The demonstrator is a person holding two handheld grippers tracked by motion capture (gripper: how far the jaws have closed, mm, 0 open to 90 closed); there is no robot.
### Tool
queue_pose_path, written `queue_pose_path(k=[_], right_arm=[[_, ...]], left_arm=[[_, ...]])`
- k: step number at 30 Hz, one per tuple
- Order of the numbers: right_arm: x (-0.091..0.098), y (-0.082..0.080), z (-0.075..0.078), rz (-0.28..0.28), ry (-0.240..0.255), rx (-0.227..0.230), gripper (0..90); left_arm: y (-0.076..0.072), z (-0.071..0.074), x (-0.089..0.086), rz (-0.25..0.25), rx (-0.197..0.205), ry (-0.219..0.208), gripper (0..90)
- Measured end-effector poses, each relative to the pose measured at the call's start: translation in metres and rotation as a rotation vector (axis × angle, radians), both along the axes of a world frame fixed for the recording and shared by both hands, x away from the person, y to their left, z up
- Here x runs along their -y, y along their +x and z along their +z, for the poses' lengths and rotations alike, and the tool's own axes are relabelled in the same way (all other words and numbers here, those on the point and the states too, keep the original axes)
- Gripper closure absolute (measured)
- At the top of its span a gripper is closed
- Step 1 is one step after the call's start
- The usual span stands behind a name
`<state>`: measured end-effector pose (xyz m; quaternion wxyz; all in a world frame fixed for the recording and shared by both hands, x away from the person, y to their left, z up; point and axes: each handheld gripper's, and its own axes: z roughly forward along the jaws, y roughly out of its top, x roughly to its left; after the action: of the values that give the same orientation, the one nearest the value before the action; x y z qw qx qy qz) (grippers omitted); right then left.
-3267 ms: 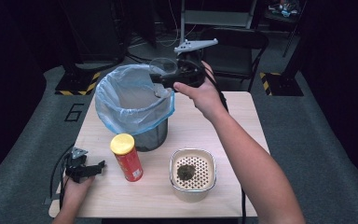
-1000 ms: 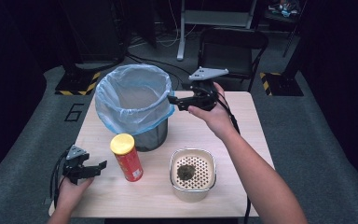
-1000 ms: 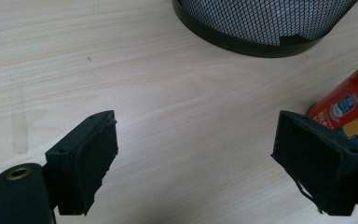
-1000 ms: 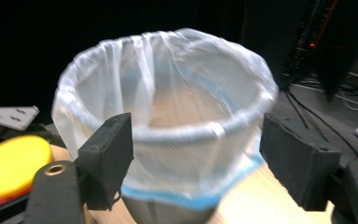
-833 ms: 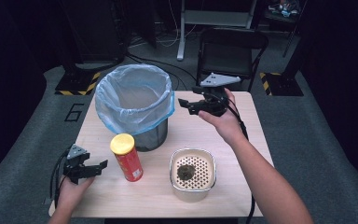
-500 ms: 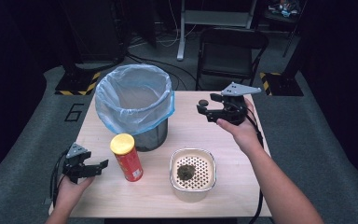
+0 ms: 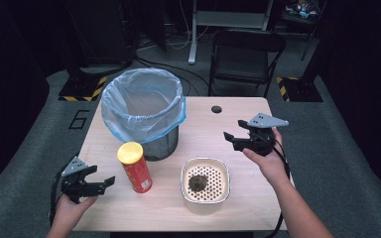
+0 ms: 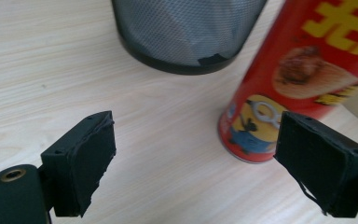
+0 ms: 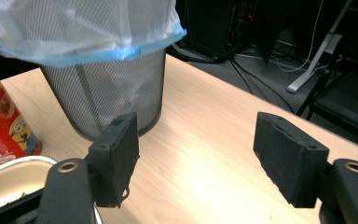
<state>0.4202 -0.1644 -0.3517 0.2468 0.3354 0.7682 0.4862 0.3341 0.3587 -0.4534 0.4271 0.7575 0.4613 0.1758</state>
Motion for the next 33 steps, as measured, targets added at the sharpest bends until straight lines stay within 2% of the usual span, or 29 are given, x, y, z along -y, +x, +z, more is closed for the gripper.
queue_pose_path(k=[4, 5, 6, 8, 10, 11, 12, 13, 14, 15, 18, 20, 21, 23, 24, 25, 26, 28, 30, 31, 33], right_arm=[[0.007, -0.008, -0.017, -0.034, 0.009, -0.012, 29.9], [0.008, -0.01, -0.02, -0.047, -0.003, -0.012, 29.9], [0.01, -0.013, -0.024, -0.063, -0.012, -0.007, 29.9], [0.014, -0.017, -0.03, -0.097, -0.012, 0.017, 29.9], [0.018, -0.018, -0.033, -0.121, -0.011, 0.022, 29.9], [0.02, -0.017, -0.034, -0.128, -0.007, 0.011, 29.7], [0.02, -0.015, -0.034, -0.117, -0.019, -0.01, 29.1], [0.021, -0.014, -0.034, -0.118, -0.042, -0.024, 28.9], [0.022, -0.014, -0.034, -0.132, -0.053, -0.02, 28.9], [0.024, -0.015, -0.034, -0.142, -0.04, -0.025, 28.9], [0.027, -0.016, -0.036, -0.14, -0.021, -0.032, 29.0], [0.029, -0.016, -0.039, -0.151, -0.019, -0.034, 29.0], [0.029, -0.016, -0.04, -0.155, -0.017, -0.033, 29.0], [0.031, -0.016, -0.043, -0.161, -0.008, -0.039, 29.0], [0.032, -0.016, -0.043, -0.162, -0.005, -0.038, 29.0], [0.034, -0.017, -0.044, -0.168, 0.002, -0.036, 29.0], [0.035, -0.017, -0.044, -0.168, 0.003, -0.031, 29.0], [0.036, -0.018, -0.044, -0.175, 0.007, -0.029, 29.0], [0.038, -0.018, -0.043, -0.176, 0.019, -0.028, 29.0], [0.039, -0.019, -0.043, -0.176, 0.024, -0.025, 29.0], [0.039, -0.019, -0.043, -0.176, 0.026, -0.023, 29.0]], left_arm=[[-0.008, 0.002, 0.007, -0.039, 0.015, -0.003, 11.6], [-0.01, 0.003, 0.008, -0.055, 0.017, -0.002, 11.6], [-0.013, 0.003, 0.011, -0.077, 0.018, -0.001, 11.6], [-0.015, 0.002, 0.016, -0.088, 0.024, -0.006, 11.6], [-0.017, 0.002, 0.021, -0.103, 0.012, -0.019, 11.6], [-0.017, 0.002, 0.023, -0.115, 0.015, -0.014, 11.6], [-0.018, 0.001, 0.026, -0.108, 0.021, -0.034, 11.6], [-0.018, 0.002, 0.028, -0.121, 0.017, -0.036, 11.6], [-0.017, 0.002, 0.032, -0.13, 0.016, -0.04, 11.6], [-0.016, 0.001, 0.034, -0.128, 0.022, -0.04, 11.6], [-0.011, 0.001, 0.042, -0.147, 0.0, -0.031, 11.8], [-0.007, 0.002, 0.046, -0.157, 0.004, -0.029, 11.8], [-0.004, 0.003, 0.048, -0.17, 0.013, -0.013, 11.8], [-0.001, 0.002, 0.051, -0.168, 0.013, -0.015, 11.8], [0.001, 0.001, 0.053, -0.158, 0.011, -0.033, 11.8], [0.003, 0.0, 0.054, -0.165, 0.015, -0.024, 11.8], [0.005, -0.002, 0.057, -0.152, 0.011, -0.043, 11.8], [0.009, -0.003, 0.059, -0.167, 0.019, -0.018, 11.8], [0.012, -0.007, 0.062, -0.164, 0.014, -0.027, 11.8], [0.014, -0.009, 0.062, -0.171, 0.012, -0.016, 11.9], [0.016, -0.013, 0.064, -0.177, 0.026, -0.013, 11.9]])
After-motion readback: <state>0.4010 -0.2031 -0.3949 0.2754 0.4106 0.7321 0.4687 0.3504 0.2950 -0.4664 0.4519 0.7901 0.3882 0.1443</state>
